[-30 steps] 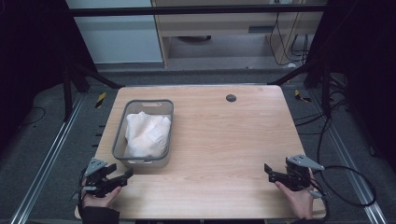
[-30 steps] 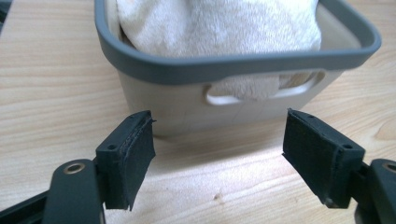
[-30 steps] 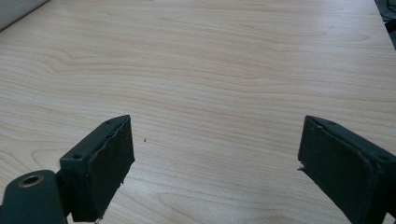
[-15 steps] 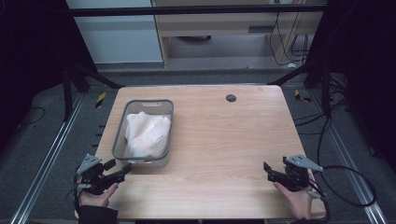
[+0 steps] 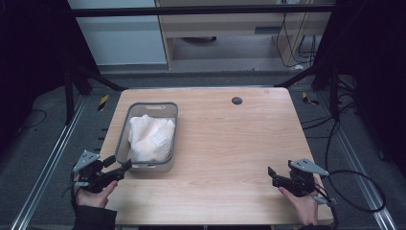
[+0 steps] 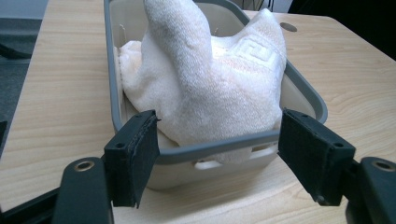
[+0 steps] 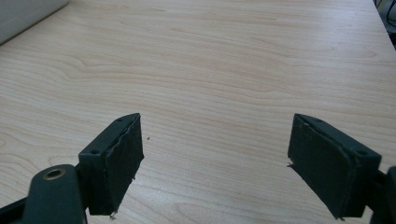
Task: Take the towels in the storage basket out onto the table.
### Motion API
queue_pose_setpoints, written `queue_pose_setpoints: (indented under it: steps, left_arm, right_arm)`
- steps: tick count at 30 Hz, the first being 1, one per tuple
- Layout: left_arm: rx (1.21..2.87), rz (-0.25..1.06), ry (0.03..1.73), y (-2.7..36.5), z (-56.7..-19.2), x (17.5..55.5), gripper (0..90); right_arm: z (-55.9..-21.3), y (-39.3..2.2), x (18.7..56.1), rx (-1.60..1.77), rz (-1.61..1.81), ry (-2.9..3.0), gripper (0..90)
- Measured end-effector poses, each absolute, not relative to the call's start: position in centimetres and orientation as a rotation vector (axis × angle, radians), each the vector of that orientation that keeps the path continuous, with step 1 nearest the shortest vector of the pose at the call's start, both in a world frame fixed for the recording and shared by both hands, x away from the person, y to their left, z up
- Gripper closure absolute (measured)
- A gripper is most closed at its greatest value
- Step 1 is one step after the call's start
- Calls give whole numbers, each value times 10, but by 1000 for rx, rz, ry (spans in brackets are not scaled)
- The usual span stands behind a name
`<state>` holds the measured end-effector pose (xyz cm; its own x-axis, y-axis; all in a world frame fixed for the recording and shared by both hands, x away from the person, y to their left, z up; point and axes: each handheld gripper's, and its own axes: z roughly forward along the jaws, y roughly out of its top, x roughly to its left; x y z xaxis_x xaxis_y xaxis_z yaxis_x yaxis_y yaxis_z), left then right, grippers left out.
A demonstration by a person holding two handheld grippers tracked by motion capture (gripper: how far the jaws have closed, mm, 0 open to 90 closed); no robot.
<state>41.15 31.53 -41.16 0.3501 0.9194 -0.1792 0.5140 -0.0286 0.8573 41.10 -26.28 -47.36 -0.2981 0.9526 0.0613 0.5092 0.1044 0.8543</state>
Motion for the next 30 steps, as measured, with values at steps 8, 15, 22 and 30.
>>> queue_pose_setpoints:
  steps: [8, 15, 22, 30]
  left_arm:
    - [1668, 557, 1283, 315, -401, 423, 284]
    - [1663, 562, 1288, 317, -396, 433, 285]
    - [1678, 571, 1284, 315, -390, 443, 288]
    - [1718, 568, 1280, 310, -384, 456, 288]
  right_arm:
    - [-473, -263, 411, 1432, 1115, 1863, 177]
    - [-473, -263, 412, 1430, 1110, 1874, 176]
    - [-473, -264, 412, 1427, 1109, 1877, 175]
    - [-474, -263, 412, 1429, 1109, 1884, 174]
